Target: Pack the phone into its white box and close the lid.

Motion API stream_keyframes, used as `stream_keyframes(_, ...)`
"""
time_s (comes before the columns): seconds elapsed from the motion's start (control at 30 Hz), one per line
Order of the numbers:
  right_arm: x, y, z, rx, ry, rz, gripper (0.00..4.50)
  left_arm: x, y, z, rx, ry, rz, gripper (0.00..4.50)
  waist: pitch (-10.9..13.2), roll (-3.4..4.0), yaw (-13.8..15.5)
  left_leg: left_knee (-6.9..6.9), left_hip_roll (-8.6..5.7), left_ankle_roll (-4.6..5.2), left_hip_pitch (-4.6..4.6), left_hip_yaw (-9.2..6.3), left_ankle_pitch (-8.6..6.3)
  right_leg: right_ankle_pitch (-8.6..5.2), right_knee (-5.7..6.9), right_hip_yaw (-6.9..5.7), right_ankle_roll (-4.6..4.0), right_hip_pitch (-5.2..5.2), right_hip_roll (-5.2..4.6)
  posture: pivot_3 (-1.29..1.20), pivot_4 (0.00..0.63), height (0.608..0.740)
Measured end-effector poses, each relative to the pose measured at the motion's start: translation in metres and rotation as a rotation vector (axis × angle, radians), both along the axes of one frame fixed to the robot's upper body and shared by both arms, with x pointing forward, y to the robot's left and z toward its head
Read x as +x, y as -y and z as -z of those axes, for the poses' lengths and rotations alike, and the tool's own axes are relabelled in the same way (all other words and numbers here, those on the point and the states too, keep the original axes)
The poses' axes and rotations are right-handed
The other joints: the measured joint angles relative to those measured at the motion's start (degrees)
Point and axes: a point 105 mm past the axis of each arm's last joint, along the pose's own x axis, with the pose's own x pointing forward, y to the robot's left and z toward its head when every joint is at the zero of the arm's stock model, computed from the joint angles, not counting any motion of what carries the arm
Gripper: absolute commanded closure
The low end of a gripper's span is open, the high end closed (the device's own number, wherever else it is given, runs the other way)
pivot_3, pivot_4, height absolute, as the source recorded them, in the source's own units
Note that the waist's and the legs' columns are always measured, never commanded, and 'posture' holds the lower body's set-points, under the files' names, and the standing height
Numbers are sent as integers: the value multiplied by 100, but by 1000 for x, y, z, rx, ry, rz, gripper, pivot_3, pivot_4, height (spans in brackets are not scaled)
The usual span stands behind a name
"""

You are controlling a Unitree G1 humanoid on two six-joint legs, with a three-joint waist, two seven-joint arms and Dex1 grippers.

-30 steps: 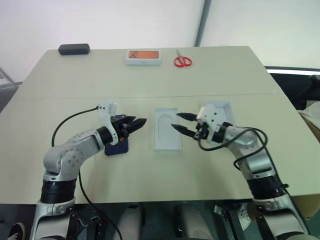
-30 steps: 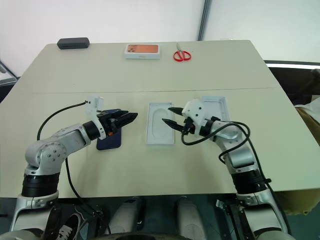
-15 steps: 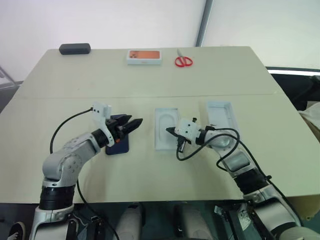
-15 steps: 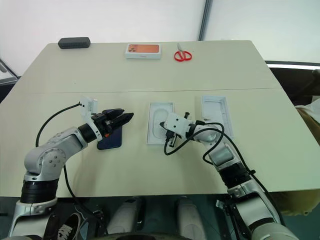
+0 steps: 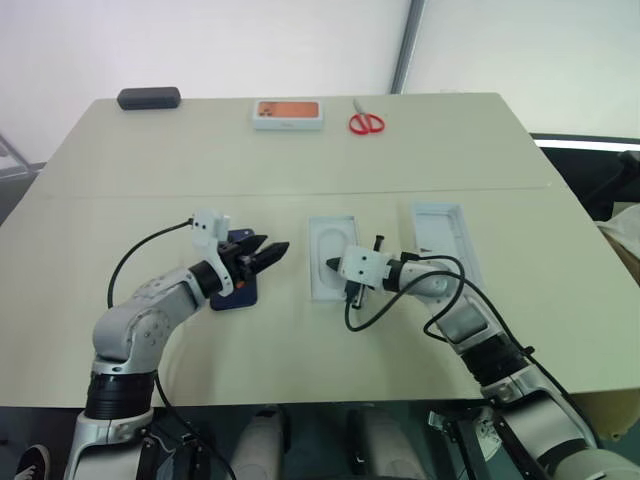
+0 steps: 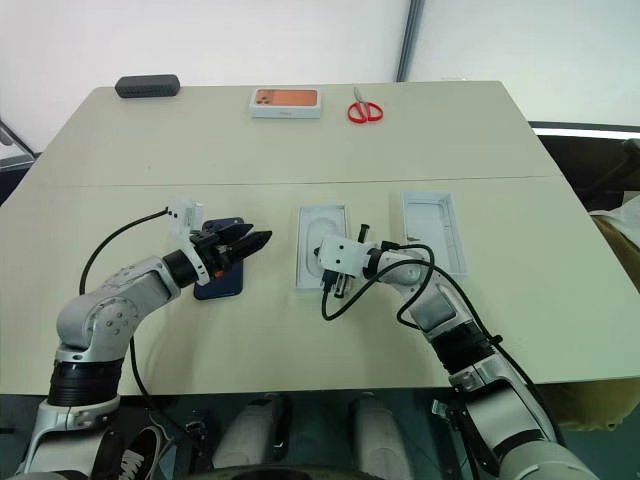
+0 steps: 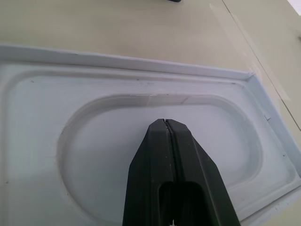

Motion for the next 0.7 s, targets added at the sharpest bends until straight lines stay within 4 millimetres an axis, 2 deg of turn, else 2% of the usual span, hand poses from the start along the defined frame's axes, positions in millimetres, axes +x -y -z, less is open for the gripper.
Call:
stream_keyframes(0.27, 4, 7, -5, 43, -27, 41, 4489, 5, -9, 6, -47, -102, -42, 1145, 0, 0, 8, 2, 0, 0, -2, -2, 0, 0, 3, 0, 0, -2, -2, 0, 150, 740)
stream_keyframes(0.33, 9, 11, -14, 94, -40, 66, 4489, 6, -18, 2, -73, -121, -54, 1145, 1, 0, -6, 2, 1, 0, -3, -3, 0, 0, 7, 1, 0, -7, -1, 0, 150, 740)
stream_keyframes(0.4, 14, 13, -32, 168, -37, 80, 4489, 5, -31, -4, -108, -135, -71, 1145, 1, 0, -19, 1, 3, 0, -2, -4, 0, 0, 10, 2, 0, -9, 0, 0, 150, 740)
stream_keyframes(0.53, 11, -9, -55, 253, -34, 23, 4489, 3, -65, -7, -173, -187, -139, 1145, 1, 0, -75, -3, 5, 0, -2, -6, 0, 0, 13, -1, 0, -11, 3, 0, 150, 740)
stream_keyframes(0.6, 8, -24, -51, 259, -58, 8, 4489, 2, -81, -5, -208, -224, -174, 1145, 1, 0, -103, -2, 4, 0, -2, -8, 0, 0, 14, -1, 0, -12, 1, 0, 150, 740)
stream_keyframes(0.7, 3, -48, -43, 242, -84, -18, 4489, 1, -100, 11, -233, -307, -238, 1145, 1, 0, -121, -1, 2, 0, -3, -10, 0, 1, 15, 1, 0, -15, -4, 0, 150, 740)
